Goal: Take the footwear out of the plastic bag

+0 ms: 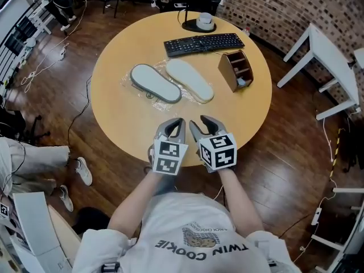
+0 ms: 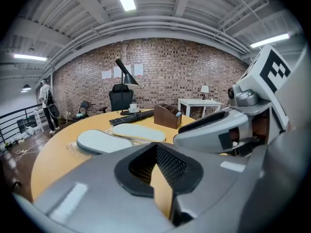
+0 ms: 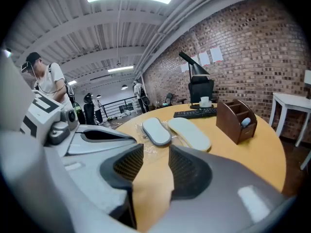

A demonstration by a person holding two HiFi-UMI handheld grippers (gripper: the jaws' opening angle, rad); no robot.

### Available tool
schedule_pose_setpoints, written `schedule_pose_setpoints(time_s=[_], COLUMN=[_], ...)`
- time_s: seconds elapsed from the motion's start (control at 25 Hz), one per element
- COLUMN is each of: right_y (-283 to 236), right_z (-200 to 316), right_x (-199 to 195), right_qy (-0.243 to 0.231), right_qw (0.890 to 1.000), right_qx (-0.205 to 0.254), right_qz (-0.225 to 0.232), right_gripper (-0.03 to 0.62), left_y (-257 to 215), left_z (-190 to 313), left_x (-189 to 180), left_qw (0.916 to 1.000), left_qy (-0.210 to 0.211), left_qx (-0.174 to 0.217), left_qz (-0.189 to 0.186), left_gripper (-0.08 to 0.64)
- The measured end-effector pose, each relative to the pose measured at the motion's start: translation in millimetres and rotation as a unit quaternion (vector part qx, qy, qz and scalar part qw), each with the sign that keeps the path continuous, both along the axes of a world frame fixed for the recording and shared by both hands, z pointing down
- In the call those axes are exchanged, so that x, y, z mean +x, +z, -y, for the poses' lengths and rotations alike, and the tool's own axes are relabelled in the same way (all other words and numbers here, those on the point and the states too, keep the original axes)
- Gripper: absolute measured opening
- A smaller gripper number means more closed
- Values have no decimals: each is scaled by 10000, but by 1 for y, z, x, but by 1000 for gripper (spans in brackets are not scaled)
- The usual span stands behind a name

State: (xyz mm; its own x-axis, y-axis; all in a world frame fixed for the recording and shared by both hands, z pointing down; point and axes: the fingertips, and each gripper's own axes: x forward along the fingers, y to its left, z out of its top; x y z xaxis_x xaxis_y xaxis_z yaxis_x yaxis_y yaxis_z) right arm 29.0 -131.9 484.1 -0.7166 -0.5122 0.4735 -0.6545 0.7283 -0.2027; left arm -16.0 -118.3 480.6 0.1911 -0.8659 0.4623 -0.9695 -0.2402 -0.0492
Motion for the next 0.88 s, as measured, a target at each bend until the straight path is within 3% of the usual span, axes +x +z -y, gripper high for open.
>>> schedule_pose_setpoints(time_s=[0.28,0.52,0.88], right_y=[-18,-26,-33], right_z=[-56,-103,-152], right_x=[53,88,105], right_qy=[-275,-296,-277], right_qw=[9990,9989,9989], right_qx=[304,307,334], right_qz=[159,216,202], right_gripper=[155,115,84], left_y=[-9,-20,-33], left_z=[-53,-98,-143], left_x=[57,92,106], left_qw=[9989,9984,9980], left_qy=[-408,-515,-586], left_qx=[159,192,201], left_qz=[-137,-117,-142], left_gripper=[6,6,6])
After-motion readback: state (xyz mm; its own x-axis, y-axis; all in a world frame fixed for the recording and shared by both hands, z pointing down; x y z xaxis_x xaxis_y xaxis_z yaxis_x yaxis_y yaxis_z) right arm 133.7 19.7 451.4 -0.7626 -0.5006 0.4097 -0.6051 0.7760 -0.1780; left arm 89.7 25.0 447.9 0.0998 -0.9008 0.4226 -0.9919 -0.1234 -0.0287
